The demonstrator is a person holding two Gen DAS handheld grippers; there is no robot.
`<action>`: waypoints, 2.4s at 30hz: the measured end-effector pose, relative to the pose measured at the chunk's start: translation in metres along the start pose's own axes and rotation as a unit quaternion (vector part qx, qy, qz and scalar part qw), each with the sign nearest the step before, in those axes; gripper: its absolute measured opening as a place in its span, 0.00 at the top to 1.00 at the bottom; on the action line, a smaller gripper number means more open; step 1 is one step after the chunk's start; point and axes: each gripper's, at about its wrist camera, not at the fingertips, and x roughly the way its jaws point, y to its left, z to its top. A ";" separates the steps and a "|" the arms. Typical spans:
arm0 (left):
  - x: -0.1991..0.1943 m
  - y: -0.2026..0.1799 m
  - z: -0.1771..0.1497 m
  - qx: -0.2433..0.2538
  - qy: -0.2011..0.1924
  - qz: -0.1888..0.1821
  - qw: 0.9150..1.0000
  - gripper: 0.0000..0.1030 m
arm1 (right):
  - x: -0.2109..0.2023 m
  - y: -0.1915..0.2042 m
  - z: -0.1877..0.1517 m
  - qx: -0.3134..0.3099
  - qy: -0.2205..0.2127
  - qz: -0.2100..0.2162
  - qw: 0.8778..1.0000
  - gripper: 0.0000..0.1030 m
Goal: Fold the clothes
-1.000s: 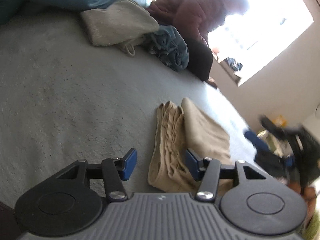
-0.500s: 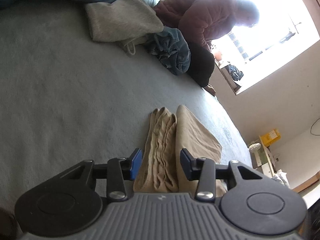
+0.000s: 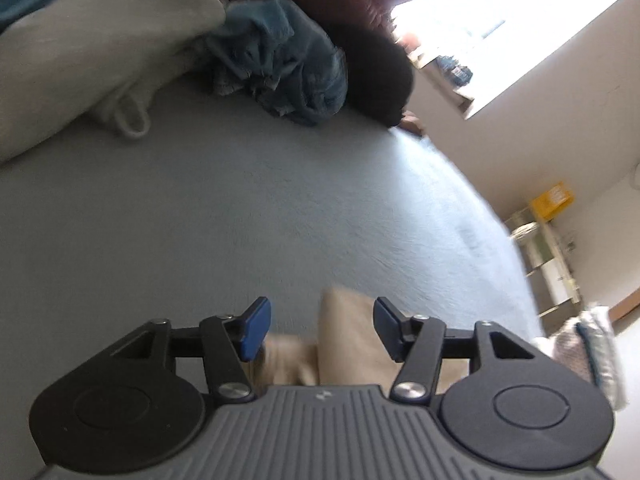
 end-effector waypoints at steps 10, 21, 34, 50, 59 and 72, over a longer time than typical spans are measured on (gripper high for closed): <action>0.052 0.015 0.011 -0.070 0.071 -0.029 0.995 0.67 | -0.012 -0.009 0.005 0.031 -0.011 0.000 0.999 0.87; 0.022 -0.022 0.004 0.012 -0.002 -0.029 0.999 0.93 | -0.015 -0.015 0.008 0.035 -0.018 -0.004 0.999 0.89; -0.030 0.012 -0.029 0.044 -0.073 0.034 0.996 0.93 | 0.000 0.021 0.009 0.007 -0.008 0.032 0.999 0.89; -0.046 -0.064 -0.037 0.235 -0.064 0.039 0.969 0.36 | -0.063 -0.126 -0.042 0.397 -0.031 -0.004 0.917 0.33; 0.075 -0.143 -0.029 0.280 0.079 0.023 0.956 0.49 | -0.030 -0.153 -0.134 0.604 0.048 0.033 0.795 0.61; 0.087 -0.107 -0.006 0.136 0.066 -0.053 0.987 0.99 | -0.042 -0.148 -0.153 0.617 0.054 0.043 0.784 0.94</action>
